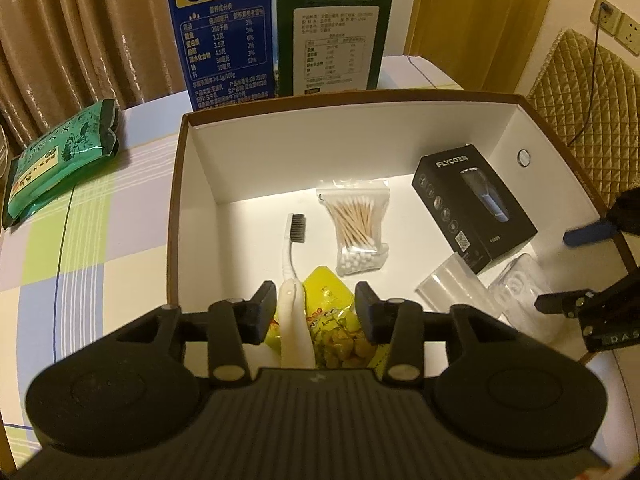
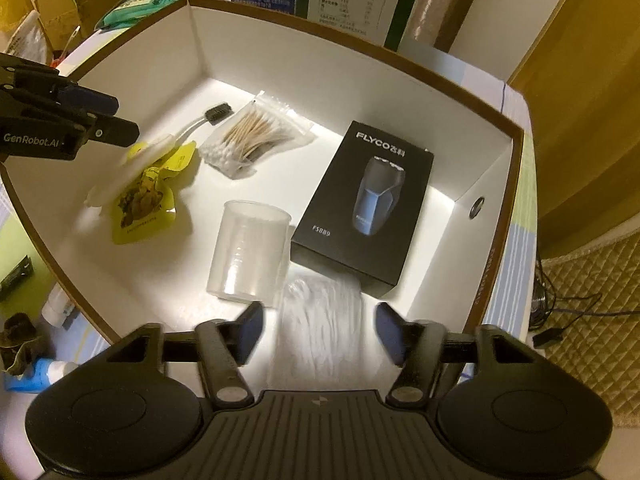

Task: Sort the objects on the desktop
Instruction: 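Carry the toothbrush and floss-pick box into the cardboard box and lower them, then open both tools and withdraw them from the box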

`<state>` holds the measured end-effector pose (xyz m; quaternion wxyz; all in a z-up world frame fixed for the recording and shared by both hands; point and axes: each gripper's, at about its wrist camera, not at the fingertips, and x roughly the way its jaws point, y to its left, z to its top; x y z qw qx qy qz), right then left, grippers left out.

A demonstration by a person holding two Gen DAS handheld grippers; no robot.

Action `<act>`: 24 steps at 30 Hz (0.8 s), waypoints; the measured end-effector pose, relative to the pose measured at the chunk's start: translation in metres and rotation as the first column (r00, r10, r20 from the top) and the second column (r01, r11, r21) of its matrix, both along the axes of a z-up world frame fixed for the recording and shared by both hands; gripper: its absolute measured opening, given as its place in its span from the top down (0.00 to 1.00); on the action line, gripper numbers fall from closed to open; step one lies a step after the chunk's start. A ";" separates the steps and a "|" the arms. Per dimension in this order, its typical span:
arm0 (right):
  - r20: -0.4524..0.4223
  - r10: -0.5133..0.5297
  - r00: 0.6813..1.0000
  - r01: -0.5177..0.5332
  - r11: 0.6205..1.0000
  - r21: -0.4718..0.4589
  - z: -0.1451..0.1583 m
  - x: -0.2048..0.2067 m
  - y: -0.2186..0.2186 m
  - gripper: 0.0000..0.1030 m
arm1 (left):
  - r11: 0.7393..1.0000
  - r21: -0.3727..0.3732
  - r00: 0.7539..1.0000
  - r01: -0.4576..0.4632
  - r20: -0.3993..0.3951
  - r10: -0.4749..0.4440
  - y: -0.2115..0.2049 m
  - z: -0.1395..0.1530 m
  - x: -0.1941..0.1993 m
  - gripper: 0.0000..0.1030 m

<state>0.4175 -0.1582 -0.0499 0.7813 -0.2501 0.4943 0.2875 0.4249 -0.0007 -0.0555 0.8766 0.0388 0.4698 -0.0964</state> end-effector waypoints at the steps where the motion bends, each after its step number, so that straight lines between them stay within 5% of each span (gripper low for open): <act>1: 0.004 -0.004 1.000 0.004 1.000 0.005 0.001 0.000 -0.001 0.28 | 1.000 -0.001 1.000 0.003 -0.002 -0.003 0.000 0.001 -0.001 0.61; 7: -0.003 -0.005 1.000 0.006 0.999 0.037 0.006 -0.001 -0.001 0.18 | 1.000 -0.001 1.000 0.026 -0.017 -0.026 -0.005 0.003 -0.003 0.41; 18: 0.023 -0.030 0.999 0.028 0.997 0.071 0.011 -0.008 -0.003 0.02 | 0.999 0.022 0.999 0.026 -0.027 -0.025 -0.009 0.010 -0.010 0.22; 24: 0.015 -0.063 0.998 0.061 0.993 0.102 0.015 -0.013 -0.006 0.02 | 0.999 0.036 0.999 0.017 -0.032 -0.015 -0.008 0.018 -0.015 0.16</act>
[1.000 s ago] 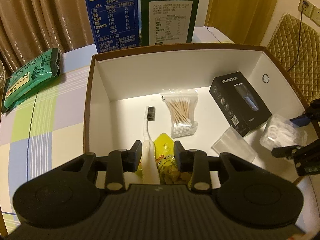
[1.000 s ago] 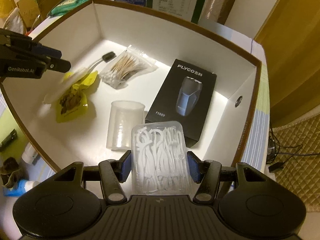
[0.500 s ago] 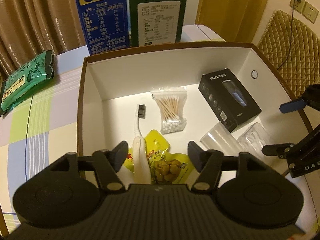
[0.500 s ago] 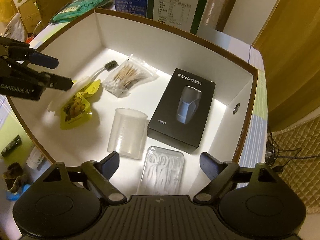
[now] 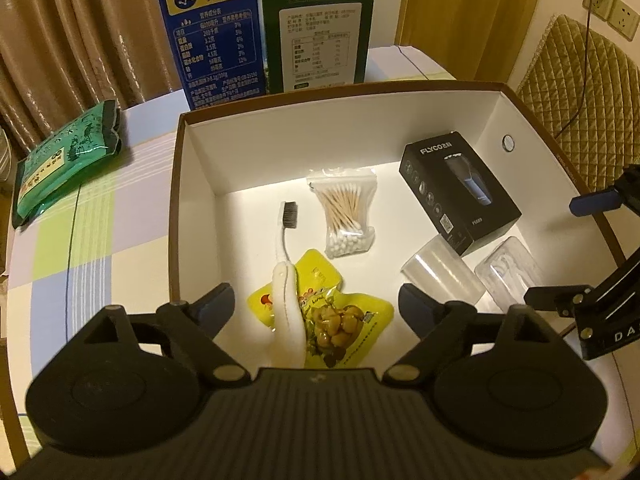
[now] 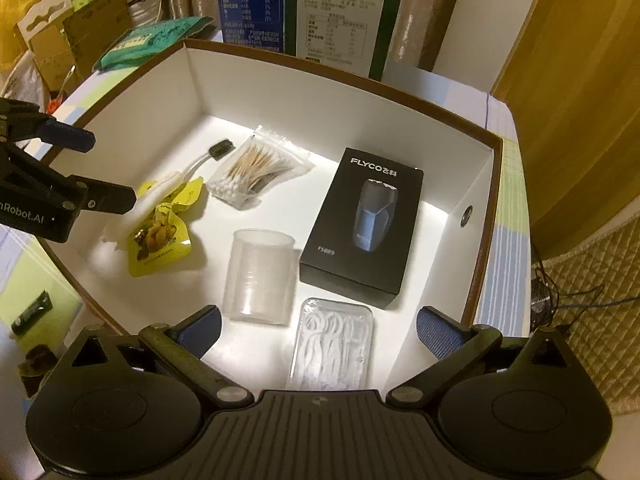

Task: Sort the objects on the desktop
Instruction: 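Open both tools and withdraw them from the box, then move both tools back toward the brown pouch and blue tube on the table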

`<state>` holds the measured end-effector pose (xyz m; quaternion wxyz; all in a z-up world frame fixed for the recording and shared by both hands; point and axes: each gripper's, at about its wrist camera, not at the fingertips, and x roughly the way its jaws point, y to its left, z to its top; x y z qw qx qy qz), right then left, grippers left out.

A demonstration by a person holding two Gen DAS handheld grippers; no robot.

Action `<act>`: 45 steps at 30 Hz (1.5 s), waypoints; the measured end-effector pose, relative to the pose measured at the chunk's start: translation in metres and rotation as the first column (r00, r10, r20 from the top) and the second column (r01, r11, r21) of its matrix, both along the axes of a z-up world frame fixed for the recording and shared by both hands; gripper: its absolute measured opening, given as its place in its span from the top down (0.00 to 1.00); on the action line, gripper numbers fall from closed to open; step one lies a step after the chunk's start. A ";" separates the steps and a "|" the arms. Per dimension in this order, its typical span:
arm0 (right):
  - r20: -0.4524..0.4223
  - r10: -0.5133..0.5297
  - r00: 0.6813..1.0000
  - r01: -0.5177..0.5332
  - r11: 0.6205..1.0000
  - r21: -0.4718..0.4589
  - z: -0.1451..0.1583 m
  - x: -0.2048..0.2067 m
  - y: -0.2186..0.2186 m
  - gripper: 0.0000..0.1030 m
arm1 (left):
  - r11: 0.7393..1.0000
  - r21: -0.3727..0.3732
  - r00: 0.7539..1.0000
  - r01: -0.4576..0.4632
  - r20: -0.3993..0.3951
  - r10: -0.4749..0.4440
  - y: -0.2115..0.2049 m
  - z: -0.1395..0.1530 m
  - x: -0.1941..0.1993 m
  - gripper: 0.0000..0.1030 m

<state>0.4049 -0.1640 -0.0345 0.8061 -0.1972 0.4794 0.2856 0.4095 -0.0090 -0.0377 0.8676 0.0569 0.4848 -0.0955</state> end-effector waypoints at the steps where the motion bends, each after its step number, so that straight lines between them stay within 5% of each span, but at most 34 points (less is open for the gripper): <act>1: 0.000 -0.003 1.000 0.003 1.000 0.003 0.000 -0.001 0.000 0.02 | 1.000 0.001 1.000 0.001 0.000 -0.001 0.000 0.001 -0.001 0.16; 23: 0.073 -0.053 0.996 0.048 0.996 0.071 0.031 -0.036 -0.010 0.02 | 1.000 -0.014 0.998 -0.012 0.063 0.013 -0.001 0.041 -0.042 0.12; 45: 0.117 -0.072 0.990 0.050 0.982 0.183 0.061 -0.118 -0.020 0.02 | 0.996 -0.060 0.984 -0.066 0.160 0.075 0.024 0.074 -0.139 0.12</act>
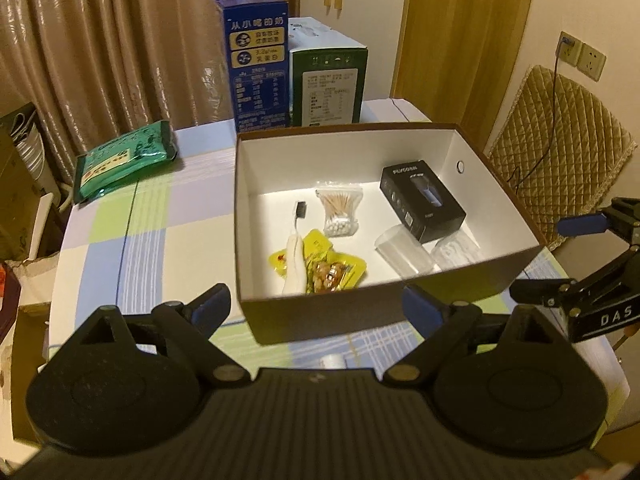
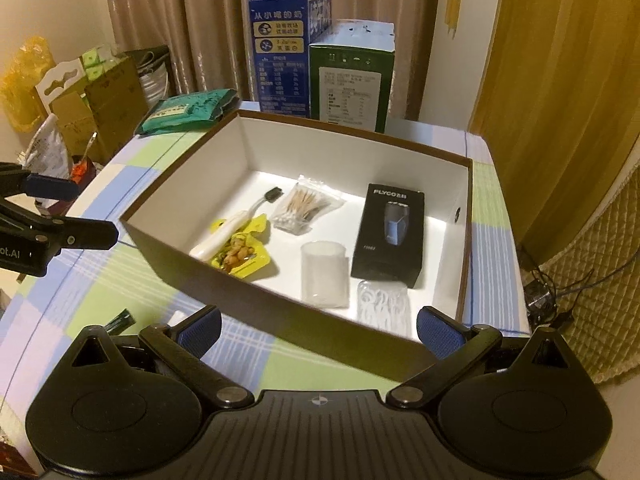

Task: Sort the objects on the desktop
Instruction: 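Move both tools back toward the brown pouch and blue tube on the table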

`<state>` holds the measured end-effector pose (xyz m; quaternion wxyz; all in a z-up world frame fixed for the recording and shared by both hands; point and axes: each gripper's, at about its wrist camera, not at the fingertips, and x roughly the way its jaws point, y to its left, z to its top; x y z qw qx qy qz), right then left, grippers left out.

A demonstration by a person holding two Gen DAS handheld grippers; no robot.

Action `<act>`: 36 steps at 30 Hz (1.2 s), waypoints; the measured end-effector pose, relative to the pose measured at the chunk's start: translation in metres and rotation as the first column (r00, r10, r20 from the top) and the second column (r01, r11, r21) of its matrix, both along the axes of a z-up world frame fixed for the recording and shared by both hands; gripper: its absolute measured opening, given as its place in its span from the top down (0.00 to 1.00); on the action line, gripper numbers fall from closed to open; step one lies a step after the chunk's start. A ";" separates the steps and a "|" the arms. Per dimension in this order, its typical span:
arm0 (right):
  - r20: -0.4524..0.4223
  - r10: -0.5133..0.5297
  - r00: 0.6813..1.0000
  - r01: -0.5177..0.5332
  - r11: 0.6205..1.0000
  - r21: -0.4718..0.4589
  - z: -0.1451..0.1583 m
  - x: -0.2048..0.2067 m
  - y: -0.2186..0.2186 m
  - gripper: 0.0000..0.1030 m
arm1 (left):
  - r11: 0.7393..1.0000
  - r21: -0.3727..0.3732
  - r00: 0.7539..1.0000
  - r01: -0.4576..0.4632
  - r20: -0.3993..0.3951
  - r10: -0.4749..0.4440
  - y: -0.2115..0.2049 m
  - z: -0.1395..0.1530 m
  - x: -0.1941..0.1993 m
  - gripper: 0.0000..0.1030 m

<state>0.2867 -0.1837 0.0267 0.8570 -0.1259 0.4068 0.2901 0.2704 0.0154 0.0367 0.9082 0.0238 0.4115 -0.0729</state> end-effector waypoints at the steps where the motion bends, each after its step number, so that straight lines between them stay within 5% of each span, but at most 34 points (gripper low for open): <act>1: 0.000 0.000 1.000 0.000 1.000 0.006 0.000 -0.004 -0.001 0.02 | 1.000 0.000 1.000 -0.001 -0.001 0.001 0.001 -0.001 -0.005 0.12; 11: 0.005 0.000 1.000 0.000 0.999 0.047 -0.004 -0.039 -0.007 0.02 | 0.999 0.015 0.999 -0.037 -0.020 0.037 0.019 -0.014 -0.054 0.12; 24: -0.086 -0.004 0.996 0.008 0.999 0.042 -0.039 -0.066 -0.014 0.02 | 0.995 -0.020 0.985 -0.099 -0.141 0.095 0.041 -0.058 -0.099 0.15; 36: -0.129 -0.005 0.992 0.008 1.000 0.027 -0.062 -0.078 -0.012 0.02 | 0.998 -0.027 0.984 -0.050 -0.174 0.044 0.031 -0.075 -0.110 0.25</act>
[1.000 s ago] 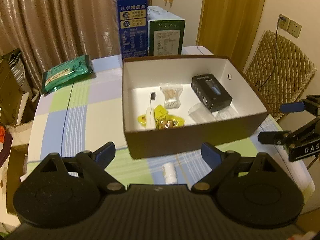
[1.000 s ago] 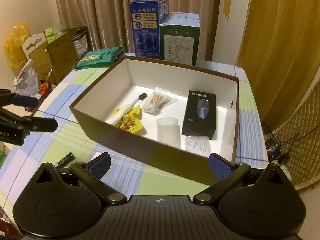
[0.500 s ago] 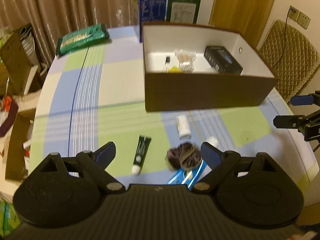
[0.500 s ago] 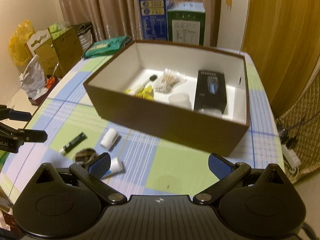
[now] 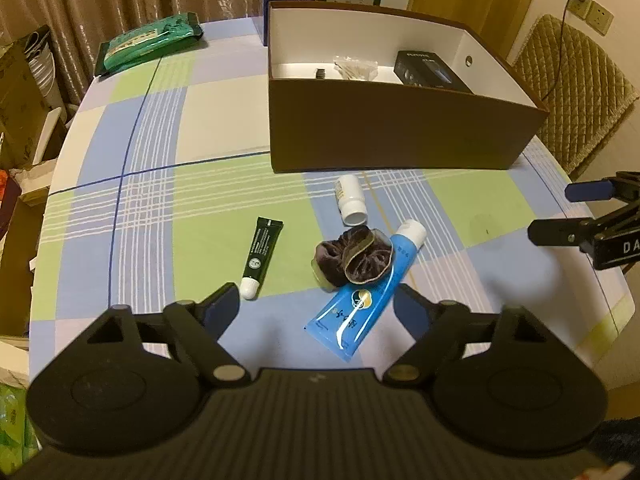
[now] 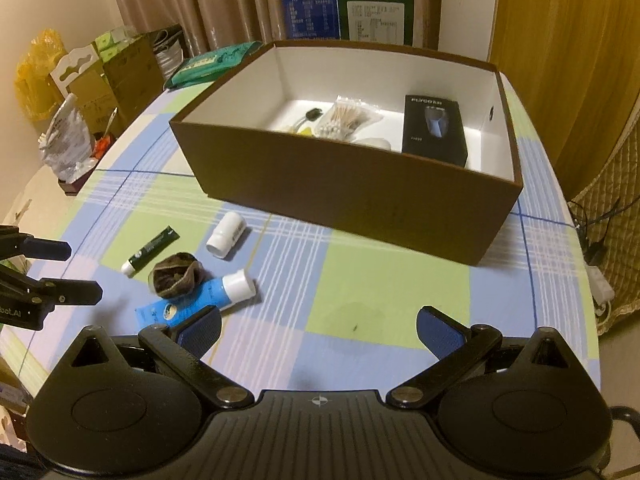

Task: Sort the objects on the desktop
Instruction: 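Move both tools back toward the brown pouch and blue tube on the table, then grasp the brown fabric pouch with the left tool while the right tool grasps the blue tube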

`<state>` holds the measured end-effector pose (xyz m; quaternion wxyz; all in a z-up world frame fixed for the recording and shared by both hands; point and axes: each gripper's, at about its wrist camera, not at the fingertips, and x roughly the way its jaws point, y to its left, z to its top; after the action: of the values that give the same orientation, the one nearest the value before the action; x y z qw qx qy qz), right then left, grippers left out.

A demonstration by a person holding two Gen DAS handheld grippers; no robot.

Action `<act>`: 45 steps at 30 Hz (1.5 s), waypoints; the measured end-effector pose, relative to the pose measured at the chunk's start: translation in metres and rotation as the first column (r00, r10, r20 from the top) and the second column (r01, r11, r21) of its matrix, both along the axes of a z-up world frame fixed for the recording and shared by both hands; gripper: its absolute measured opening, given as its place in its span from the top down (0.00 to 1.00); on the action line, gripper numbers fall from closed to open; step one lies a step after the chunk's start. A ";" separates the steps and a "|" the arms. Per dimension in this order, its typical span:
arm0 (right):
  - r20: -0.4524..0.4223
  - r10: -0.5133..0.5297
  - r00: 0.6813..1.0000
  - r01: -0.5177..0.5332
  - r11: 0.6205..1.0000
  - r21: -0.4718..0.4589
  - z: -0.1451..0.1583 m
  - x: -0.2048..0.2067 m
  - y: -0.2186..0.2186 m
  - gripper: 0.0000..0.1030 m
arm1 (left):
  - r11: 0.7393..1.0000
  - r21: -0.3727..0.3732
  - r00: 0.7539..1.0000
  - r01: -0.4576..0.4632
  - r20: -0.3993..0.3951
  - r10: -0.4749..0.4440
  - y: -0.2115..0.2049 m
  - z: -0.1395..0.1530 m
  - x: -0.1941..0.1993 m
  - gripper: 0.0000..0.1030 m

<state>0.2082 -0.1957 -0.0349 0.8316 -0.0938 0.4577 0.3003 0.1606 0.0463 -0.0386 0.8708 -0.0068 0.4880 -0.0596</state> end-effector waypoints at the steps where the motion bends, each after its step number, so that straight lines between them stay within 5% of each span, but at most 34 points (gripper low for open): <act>1: -0.006 0.001 1.000 -0.001 1.000 -0.001 -0.002 0.000 0.000 0.02 | 1.000 -0.003 1.000 0.005 -0.002 -0.005 0.000 -0.001 0.000 0.26; 22: -0.076 -0.087 0.993 0.083 0.995 -0.062 -0.038 0.015 -0.011 0.02 | 0.993 -0.110 0.999 0.031 -0.029 -0.035 -0.011 -0.041 0.028 0.28; 32: -0.099 -0.145 0.984 0.138 0.988 -0.075 -0.047 0.030 -0.024 0.02 | 0.995 -0.097 0.999 0.002 -0.053 -0.007 -0.017 -0.061 0.064 0.29; 36: -0.113 -0.158 0.981 0.150 0.986 -0.079 -0.050 0.035 -0.027 0.02 | 0.992 -0.130 0.997 -0.008 -0.077 -0.002 -0.013 -0.071 0.075 0.49; 45: -0.127 -0.142 0.982 0.133 0.988 -0.077 -0.054 0.039 -0.022 0.02 | 0.994 -0.107 0.999 0.010 -0.042 -0.014 -0.011 -0.074 0.076 0.74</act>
<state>0.2475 -0.2179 -0.0892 0.8147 -0.0702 0.5269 0.2318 0.2361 0.0352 -0.1126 0.8582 -0.0518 0.5026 -0.0907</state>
